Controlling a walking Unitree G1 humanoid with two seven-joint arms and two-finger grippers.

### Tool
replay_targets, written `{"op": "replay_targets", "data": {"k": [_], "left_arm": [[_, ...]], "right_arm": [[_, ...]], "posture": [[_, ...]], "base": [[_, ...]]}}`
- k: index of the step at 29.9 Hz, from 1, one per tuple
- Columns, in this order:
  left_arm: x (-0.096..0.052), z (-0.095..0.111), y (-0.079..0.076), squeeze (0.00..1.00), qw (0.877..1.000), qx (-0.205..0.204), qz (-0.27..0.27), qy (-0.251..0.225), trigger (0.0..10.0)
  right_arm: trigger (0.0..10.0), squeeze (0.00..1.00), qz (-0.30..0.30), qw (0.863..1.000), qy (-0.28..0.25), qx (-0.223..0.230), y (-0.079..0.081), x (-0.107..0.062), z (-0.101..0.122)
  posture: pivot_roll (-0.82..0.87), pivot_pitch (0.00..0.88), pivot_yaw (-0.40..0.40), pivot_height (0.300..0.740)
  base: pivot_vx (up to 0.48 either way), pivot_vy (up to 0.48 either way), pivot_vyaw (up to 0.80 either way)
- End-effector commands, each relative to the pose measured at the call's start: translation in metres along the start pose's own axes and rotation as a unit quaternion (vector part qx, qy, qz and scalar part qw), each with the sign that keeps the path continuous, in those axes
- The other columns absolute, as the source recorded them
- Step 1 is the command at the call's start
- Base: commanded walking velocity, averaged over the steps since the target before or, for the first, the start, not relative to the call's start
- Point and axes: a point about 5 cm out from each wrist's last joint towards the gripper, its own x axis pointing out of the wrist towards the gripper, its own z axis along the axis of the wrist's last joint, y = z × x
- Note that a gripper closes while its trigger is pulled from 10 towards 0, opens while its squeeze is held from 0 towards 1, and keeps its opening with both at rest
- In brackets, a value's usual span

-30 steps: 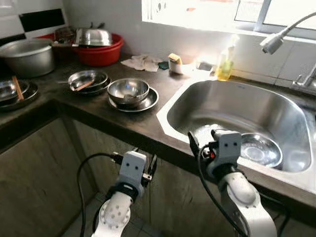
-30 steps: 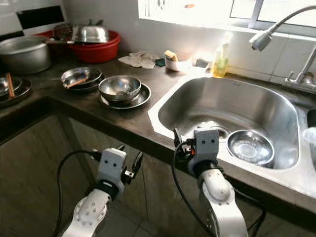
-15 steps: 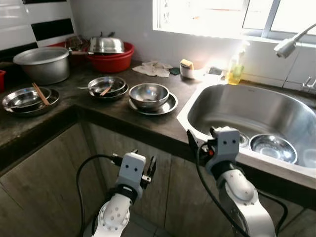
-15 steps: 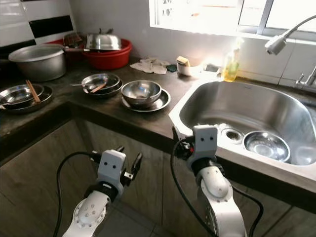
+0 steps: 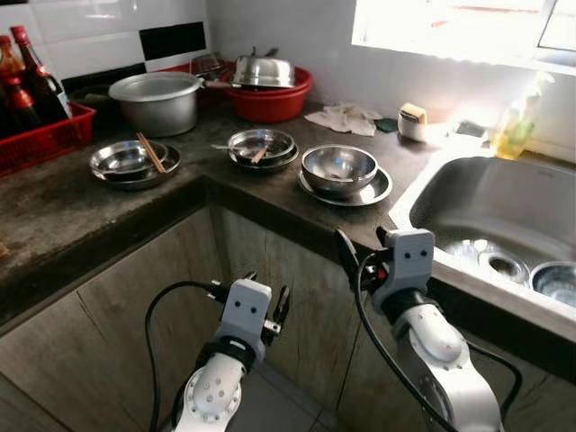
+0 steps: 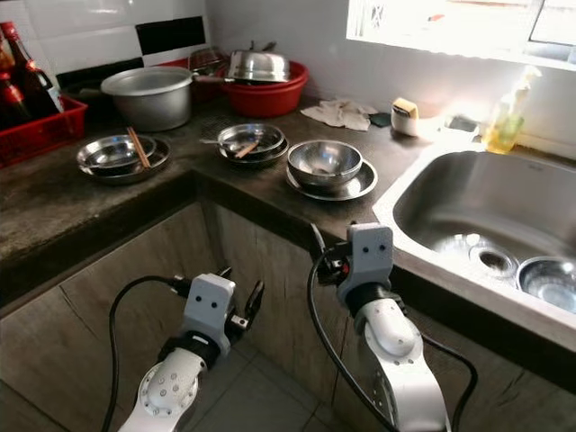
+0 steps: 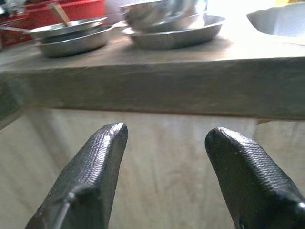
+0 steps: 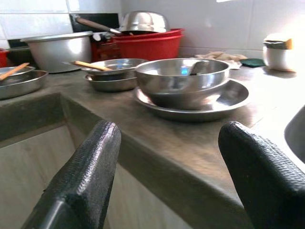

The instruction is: Kitchen organization

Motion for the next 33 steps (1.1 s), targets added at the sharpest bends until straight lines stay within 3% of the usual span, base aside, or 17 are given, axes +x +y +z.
{"op": "replay_targets", "data": {"k": [1,11,20,27,30,31,33], "left_arm": [[0.000,0.003,0.000,0.00,1.000,0.006,0.000,-0.007,10.0],[-0.001,0.002,0.000,0.00,1.000,0.004,0.002,-0.006,10.0],[-0.001,0.002,0.001,0.00,1.000,0.001,0.005,-0.006,10.0],[-0.001,0.002,0.000,0.00,1.000,0.001,0.004,-0.005,10.0],[-0.002,0.002,-0.001,0.00,1.000,0.001,0.003,-0.005,10.0],[-0.002,0.002,-0.002,0.00,1.000,0.001,0.002,-0.005,10.0],[-0.003,0.003,-0.003,0.00,1.000,0.000,0.002,-0.006,10.0]], "right_arm": [[10.0,0.00,0.002,1.000,-0.001,0.003,0.000,0.000,0.002],[10.0,0.00,0.013,1.000,0.003,-0.001,0.001,0.002,0.001],[10.0,0.00,0.019,1.000,0.003,-0.004,0.001,0.003,0.002],[10.0,0.00,0.046,0.999,0.003,-0.022,0.005,0.011,0.002],[10.0,0.00,0.050,0.998,0.005,-0.035,0.005,0.022,-0.001],[10.0,1.00,0.052,0.998,0.006,-0.039,0.005,0.027,-0.002],[10.0,1.00,0.053,0.998,0.007,-0.046,0.004,0.034,-0.004]], "posture": [[0.19,0.003,-0.039,0.740],[0.19,0.005,-0.043,0.740],[0.19,0.005,-0.043,0.740],[0.19,0.007,-0.043,0.740],[0.19,0.011,-0.043,0.740],[0.20,0.013,-0.046,0.740],[0.20,0.020,-0.050,0.740]], "base": [[0.270,0.000,0.00],[0.297,0.000,0.00],[0.000,0.000,0.00],[0.000,0.000,0.00],[0.000,0.000,0.00],[0.000,0.000,0.00],[0.000,0.000,0.00]]}}
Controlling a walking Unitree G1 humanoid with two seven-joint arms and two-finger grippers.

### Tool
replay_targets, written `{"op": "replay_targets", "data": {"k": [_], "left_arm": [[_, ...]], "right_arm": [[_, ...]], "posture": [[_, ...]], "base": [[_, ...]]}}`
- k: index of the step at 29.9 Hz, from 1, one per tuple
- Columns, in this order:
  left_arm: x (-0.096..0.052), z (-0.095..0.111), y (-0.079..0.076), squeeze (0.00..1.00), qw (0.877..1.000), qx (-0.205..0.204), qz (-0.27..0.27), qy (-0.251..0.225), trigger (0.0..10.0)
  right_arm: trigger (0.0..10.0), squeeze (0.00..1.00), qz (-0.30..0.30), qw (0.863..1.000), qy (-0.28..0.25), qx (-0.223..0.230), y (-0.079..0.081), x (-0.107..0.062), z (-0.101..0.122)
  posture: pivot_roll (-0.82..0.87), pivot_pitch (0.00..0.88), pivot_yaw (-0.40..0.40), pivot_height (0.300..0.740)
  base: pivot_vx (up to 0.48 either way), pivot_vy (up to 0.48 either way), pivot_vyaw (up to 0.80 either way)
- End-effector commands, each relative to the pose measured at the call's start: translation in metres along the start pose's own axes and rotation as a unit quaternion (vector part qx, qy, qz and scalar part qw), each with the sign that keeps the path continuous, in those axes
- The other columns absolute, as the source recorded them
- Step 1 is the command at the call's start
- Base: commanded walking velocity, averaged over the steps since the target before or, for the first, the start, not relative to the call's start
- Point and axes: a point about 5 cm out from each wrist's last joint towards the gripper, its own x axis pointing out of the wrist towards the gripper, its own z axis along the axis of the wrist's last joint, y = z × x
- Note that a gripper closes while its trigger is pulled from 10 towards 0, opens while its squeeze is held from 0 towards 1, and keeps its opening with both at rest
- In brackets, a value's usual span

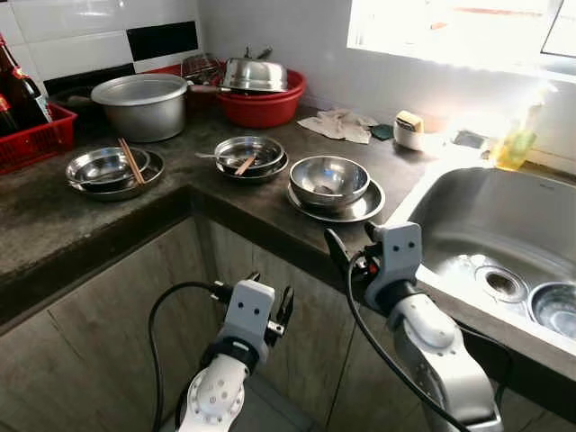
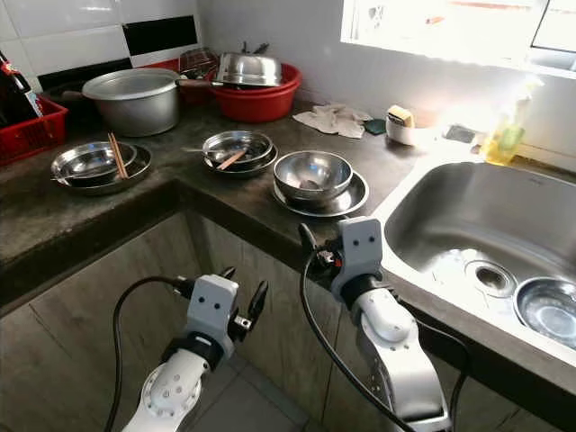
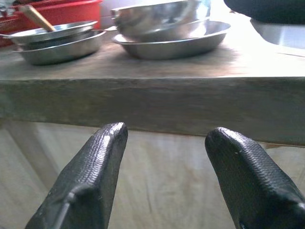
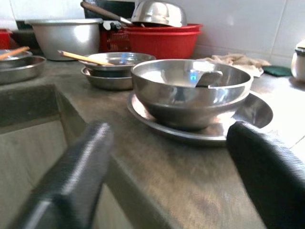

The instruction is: Kitchen organization

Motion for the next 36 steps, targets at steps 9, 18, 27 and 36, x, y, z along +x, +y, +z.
{"op": "replay_targets", "data": {"k": [9,18,27,36], "left_arm": [[-0.009,0.006,-0.004,0.00,1.000,-0.001,-0.004,-0.008,10.0],[-0.012,0.009,-0.007,0.00,1.000,-0.010,-0.010,-0.009,10.0],[-0.013,0.009,-0.007,0.00,1.000,-0.012,-0.009,-0.007,10.0],[-0.013,0.028,-0.017,0.00,0.996,-0.024,-0.044,-0.071,10.0]], "right_arm": [[10.0,0.00,-0.038,0.998,-0.009,-0.040,-0.014,0.032,0.006],[10.0,0.00,-0.084,0.995,-0.028,-0.035,-0.025,0.057,0.015],[10.0,0.00,-0.103,0.993,-0.058,-0.024,-0.030,0.069,0.027],[10.0,0.00,-0.101,0.993,-0.067,-0.015,-0.027,0.078,0.030]], "posture": [[0.22,0.057,-0.060,0.740],[0.23,0.070,-0.067,0.740],[0.23,0.069,-0.069,0.740],[0.23,0.062,-0.069,0.740]], "base": [[0.000,0.000,0.00],[0.000,0.000,0.00],[0.000,0.000,0.00],[0.000,0.000,0.00]]}}
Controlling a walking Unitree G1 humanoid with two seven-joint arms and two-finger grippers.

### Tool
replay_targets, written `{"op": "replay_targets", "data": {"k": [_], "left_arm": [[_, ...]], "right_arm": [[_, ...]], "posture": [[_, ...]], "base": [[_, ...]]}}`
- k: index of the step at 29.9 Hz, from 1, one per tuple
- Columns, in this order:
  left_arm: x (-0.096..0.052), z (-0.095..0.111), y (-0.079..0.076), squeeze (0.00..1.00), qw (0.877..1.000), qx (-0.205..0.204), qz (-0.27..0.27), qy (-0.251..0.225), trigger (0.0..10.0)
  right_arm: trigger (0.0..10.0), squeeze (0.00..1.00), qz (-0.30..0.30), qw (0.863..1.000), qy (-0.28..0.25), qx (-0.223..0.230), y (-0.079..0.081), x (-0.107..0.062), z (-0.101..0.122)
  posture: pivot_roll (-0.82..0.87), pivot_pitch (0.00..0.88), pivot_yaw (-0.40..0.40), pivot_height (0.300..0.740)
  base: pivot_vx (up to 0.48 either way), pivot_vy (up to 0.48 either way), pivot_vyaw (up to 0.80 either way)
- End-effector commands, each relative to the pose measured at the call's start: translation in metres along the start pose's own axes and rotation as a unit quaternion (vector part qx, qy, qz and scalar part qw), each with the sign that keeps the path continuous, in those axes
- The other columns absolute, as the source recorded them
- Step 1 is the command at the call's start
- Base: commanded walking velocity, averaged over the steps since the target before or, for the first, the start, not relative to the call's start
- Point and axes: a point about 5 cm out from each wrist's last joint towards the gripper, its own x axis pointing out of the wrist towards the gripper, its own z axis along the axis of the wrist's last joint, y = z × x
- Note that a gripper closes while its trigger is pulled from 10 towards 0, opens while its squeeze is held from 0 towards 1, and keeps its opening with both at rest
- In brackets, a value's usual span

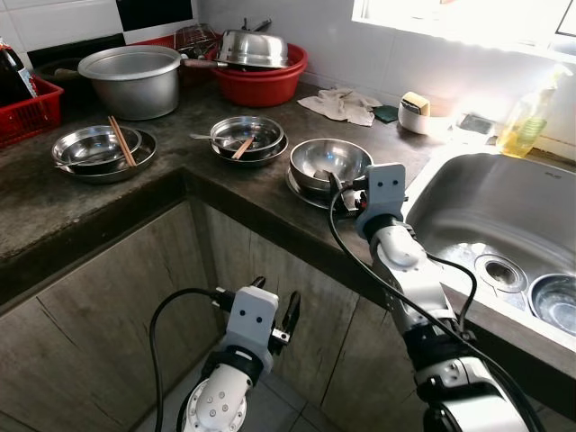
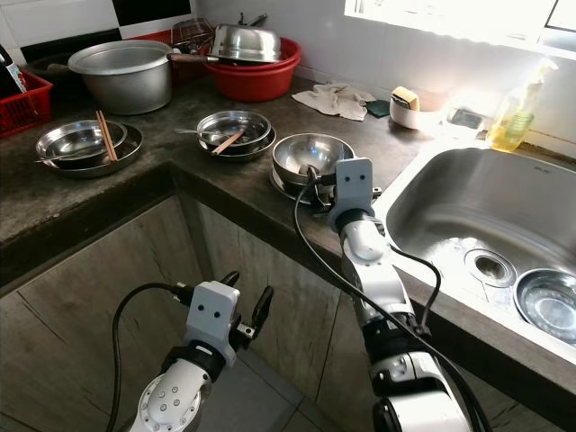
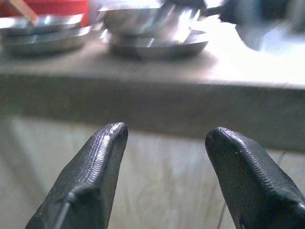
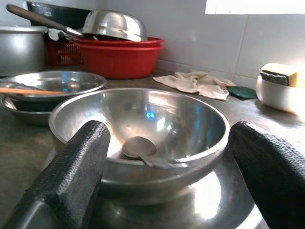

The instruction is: Kitchen organization

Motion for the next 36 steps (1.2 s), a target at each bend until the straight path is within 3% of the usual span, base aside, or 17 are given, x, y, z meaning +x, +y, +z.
{"op": "replay_targets", "data": {"k": [1,10,11,12,13,14,15,17,18,19,36], "left_arm": [[-0.0001,0.0076,-0.0043,0.00,1.000,-0.006,-0.010,-0.020,10.0],[0.0015,0.0087,-0.0039,0.00,0.999,-0.009,-0.011,-0.031,10.0],[0.0017,0.0088,-0.0039,0.00,0.999,-0.009,-0.011,-0.032,10.0],[0.0018,0.0088,-0.0040,0.00,0.999,-0.009,-0.011,-0.032,10.0],[0.0019,0.0087,-0.0039,0.00,0.999,-0.008,-0.011,-0.032,10.0],[0.0020,0.0086,-0.0039,0.00,0.999,-0.009,-0.011,-0.031,10.0],[0.0020,0.0084,-0.0038,0.00,0.999,-0.009,-0.011,-0.031,10.0],[0.0018,0.0081,-0.0038,0.00,0.999,-0.009,-0.011,-0.031,10.0],[0.0018,0.0078,-0.0038,0.00,0.999,-0.008,-0.011,-0.031,10.0],[0.0017,0.0075,-0.0039,0.00,0.999,-0.008,-0.011,-0.030,10.0],[0.0016,0.0047,-0.0033,0.00,1.000,-0.003,-0.011,-0.026,10.0]], "right_arm": [[10.0,0.00,-0.008,1.000,-0.009,0.006,-0.0015,0.0030,0.0033],[10.0,0.00,-0.005,1.000,-0.006,0.006,-0.0004,0.0063,0.0006],[9.2,0.00,-0.006,1.000,-0.005,0.005,-0.0010,0.0072,0.0004],[9.2,0.00,-0.006,1.000,-0.005,0.005,-0.0012,0.0074,0.0003],[6.0,0.00,-0.007,1.000,-0.004,0.006,-0.0016,0.0078,0.0002],[5.7,0.00,-0.008,1.000,-0.004,0.007,-0.0018,0.0083,0.0003],[4.0,0.00,-0.009,1.000,-0.004,0.007,-0.0020,0.0087,0.0004],[2.8,0.00,-0.010,1.000,-0.006,0.008,-0.0022,0.0098,0.0011],[0.9,0.00,-0.010,1.000,-0.007,0.009,-0.0023,0.0101,0.0012],[0.0,0.00,-0.011,1.000,-0.007,0.009,-0.0026,0.0106,0.0010],[0.0,0.00,-0.014,1.000,-0.017,0.009,-0.0029,0.0124,0.0036]], "posture": [[0.23,0.062,-0.069,0.740],[0.23,0.052,-0.068,0.740],[0.23,0.051,-0.071,0.740],[0.23,0.051,-0.071,0.740],[0.23,0.049,-0.073,0.740],[0.23,0.049,-0.073,0.740],[0.23,0.047,-0.073,0.740],[0.23,0.045,-0.074,0.740],[0.23,0.045,-0.074,0.740],[0.23,0.042,-0.074,0.740],[0.23,0.029,-0.074,0.740]], "base": [[0.000,0.000,0.00],[0.000,0.000,0.00],[0.000,0.000,0.00],[0.000,0.000,0.00],[0.000,0.000,0.00],[0.000,0.000,0.00],[0.000,0.000,0.00],[0.000,0.000,0.00],[0.000,0.000,0.00],[0.000,0.000,0.00],[0.000,0.000,0.00]]}}
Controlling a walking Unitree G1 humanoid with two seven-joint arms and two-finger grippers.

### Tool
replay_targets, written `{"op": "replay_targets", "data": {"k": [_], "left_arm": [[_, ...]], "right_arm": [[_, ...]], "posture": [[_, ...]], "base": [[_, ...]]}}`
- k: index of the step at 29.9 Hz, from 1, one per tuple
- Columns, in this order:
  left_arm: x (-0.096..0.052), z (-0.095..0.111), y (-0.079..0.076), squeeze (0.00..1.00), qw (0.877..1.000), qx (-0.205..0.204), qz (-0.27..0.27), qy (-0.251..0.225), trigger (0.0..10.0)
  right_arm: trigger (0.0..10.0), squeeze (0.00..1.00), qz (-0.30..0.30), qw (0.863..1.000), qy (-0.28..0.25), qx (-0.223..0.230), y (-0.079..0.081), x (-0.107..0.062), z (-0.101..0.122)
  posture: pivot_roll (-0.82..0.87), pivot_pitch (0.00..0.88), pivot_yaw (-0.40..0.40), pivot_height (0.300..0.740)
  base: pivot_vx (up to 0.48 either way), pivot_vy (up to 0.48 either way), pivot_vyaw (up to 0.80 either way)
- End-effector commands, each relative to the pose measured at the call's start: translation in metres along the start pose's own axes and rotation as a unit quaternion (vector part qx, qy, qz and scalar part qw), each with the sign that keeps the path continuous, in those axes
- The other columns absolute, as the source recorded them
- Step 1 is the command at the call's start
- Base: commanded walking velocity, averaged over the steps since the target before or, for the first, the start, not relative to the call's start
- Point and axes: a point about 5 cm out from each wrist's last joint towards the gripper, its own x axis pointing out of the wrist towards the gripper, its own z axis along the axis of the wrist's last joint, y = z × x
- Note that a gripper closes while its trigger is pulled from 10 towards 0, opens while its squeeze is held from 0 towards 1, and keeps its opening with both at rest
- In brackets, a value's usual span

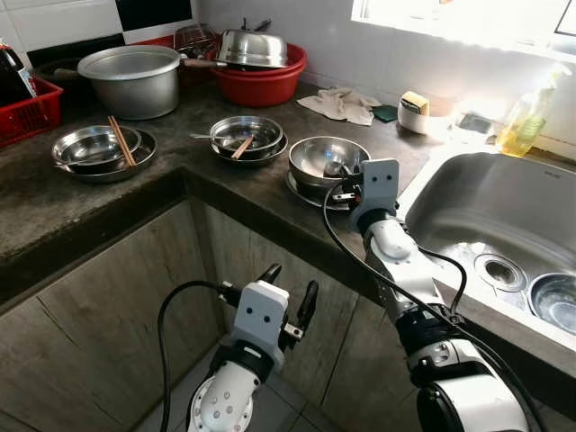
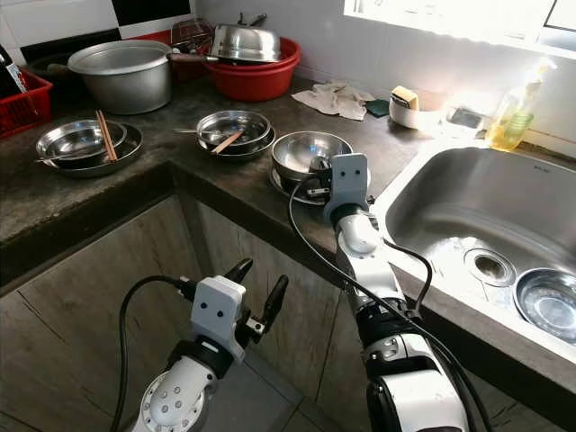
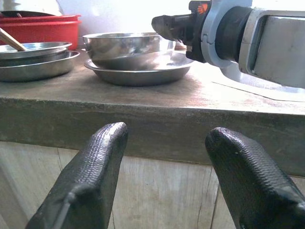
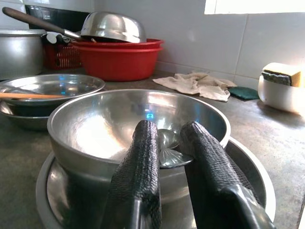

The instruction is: Kitchen organization

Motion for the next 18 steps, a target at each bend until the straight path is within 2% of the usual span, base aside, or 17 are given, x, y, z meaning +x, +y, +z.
{"op": "replay_targets", "data": {"k": [1,7,13,14,18], "left_arm": [[0.000,-0.002,0.000,0.00,1.000,0.003,-0.001,0.001,10.0],[0.001,-0.002,0.001,0.00,1.000,0.006,0.001,0.002,10.0],[0.001,-0.002,0.003,0.00,1.000,0.007,0.006,0.004,10.0],[0.002,-0.002,0.003,0.00,1.000,0.007,0.006,0.004,10.0],[0.003,-0.004,0.004,0.00,1.000,0.004,0.011,0.009,10.0]], "right_arm": [[0.0,0.00,-0.009,1.000,-0.016,0.004,-0.002,0.004,0.008],[0.0,0.00,-0.011,0.999,-0.031,0.010,-0.001,0.005,0.014],[0.0,0.00,-0.030,0.996,-0.078,0.028,-0.004,0.004,0.033],[0.0,0.00,-0.031,0.994,-0.100,0.034,-0.004,0.000,0.041],[0.0,0.00,-0.026,0.991,-0.120,0.046,-0.003,-0.010,0.049]], "posture": [[0.23,0.028,-0.071,0.740],[0.23,0.030,-0.072,0.740],[0.24,0.032,-0.072,0.740],[0.24,0.031,-0.068,0.740],[0.23,0.028,-0.067,0.740]], "base": [[0.000,0.000,0.00],[0.000,0.000,0.00],[0.000,0.000,0.00],[0.000,0.000,0.00],[0.000,0.000,0.00]]}}
